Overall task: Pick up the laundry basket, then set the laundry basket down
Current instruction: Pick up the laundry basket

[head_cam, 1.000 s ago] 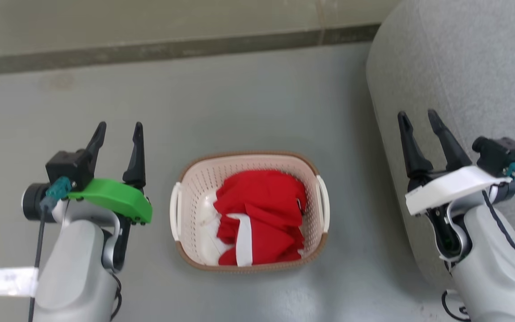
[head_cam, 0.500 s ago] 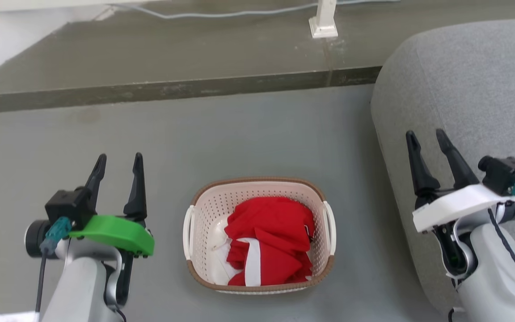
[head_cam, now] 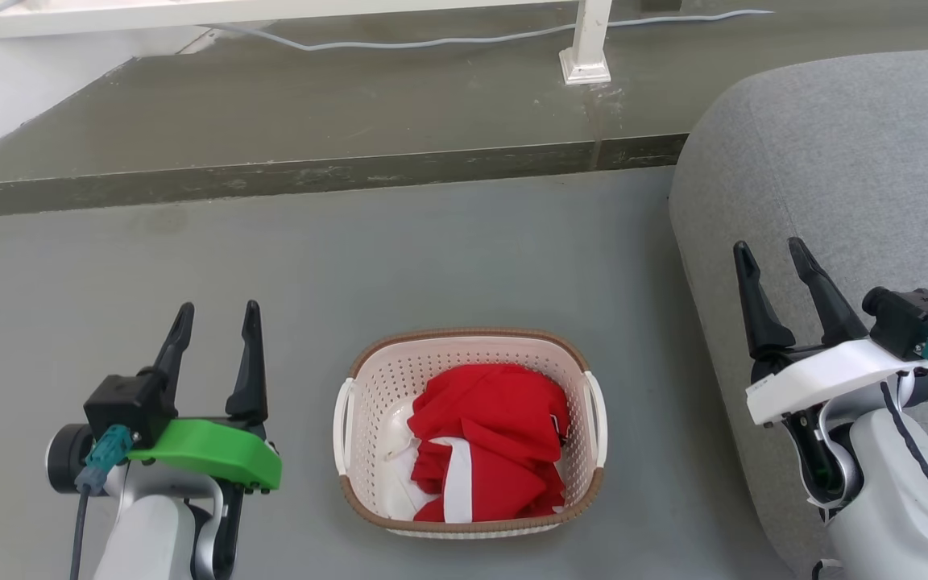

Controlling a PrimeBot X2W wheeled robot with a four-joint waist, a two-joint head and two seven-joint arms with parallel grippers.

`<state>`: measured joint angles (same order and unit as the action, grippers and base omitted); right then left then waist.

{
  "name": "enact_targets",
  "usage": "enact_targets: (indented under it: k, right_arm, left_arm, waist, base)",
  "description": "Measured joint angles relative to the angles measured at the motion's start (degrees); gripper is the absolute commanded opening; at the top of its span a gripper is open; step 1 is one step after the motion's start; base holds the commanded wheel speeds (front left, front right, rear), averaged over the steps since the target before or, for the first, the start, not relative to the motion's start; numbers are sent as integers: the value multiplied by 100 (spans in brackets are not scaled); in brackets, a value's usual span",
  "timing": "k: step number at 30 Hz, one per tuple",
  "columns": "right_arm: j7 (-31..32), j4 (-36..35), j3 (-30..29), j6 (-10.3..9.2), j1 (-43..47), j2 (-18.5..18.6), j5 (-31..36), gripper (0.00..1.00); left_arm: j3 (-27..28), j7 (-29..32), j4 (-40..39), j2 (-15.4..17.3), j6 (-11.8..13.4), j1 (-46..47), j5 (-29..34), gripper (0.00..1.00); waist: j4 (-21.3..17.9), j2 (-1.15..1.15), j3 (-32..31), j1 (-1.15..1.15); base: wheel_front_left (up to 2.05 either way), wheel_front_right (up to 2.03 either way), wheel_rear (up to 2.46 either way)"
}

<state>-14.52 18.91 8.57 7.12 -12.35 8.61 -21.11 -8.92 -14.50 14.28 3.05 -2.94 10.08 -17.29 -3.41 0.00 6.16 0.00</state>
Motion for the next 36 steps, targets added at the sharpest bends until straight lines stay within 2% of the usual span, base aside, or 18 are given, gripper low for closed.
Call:
enact_targets:
  k: [36]
  right_arm:
    - [0, -73, -9, 0, 85, -37, 51, 100]
  left_arm:
    - [120, 0, -241, -42, -15, -224, 43, 100]
  waist:
    - [-26, 0, 120, 0]
  base:
    - [0, 0, 0]
